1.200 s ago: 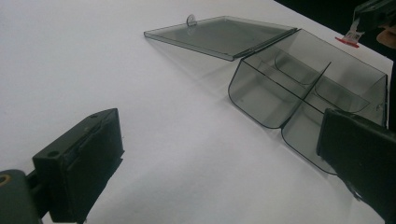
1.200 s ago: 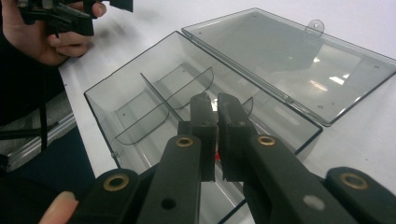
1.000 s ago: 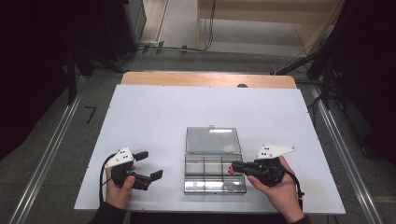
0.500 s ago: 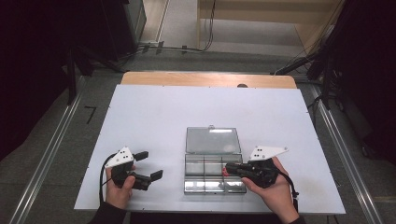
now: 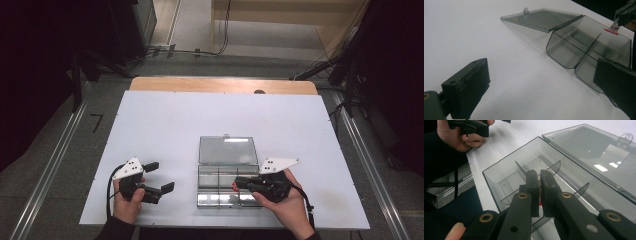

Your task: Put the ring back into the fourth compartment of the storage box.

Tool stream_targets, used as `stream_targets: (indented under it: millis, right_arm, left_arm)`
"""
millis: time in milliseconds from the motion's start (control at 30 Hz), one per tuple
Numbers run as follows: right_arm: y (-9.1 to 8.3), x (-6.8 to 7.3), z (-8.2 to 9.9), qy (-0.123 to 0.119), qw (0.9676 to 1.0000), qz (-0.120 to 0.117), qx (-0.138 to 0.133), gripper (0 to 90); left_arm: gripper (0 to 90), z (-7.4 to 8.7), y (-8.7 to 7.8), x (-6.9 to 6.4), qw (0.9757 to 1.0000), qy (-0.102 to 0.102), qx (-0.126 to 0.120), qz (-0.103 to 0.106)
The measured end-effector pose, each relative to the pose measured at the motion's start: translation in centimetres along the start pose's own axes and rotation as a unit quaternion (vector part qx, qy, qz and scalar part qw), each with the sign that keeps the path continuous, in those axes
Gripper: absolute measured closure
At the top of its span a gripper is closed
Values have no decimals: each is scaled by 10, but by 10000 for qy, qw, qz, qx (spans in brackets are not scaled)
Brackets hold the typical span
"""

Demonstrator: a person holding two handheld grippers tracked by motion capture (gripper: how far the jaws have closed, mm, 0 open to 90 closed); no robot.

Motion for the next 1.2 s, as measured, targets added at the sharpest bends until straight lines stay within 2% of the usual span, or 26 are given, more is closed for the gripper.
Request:
stream_targets:
  millis: [1200]
  right_arm:
    - [32, 16, -10, -196, 9993, -270, 187, 845]
  left_arm:
    - [2, 0, 1, -1, 10000, 30, 9, 18]
Point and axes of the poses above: each handheld gripper's, and its own axes: y roughly forward along the jaws, z roughly out of its underside, x roughly to its left, the point moved 7 cm from there along y, roughly forward along the jaws, and after that the axes turned 13 degrees about -z, right-handed, at the moved point
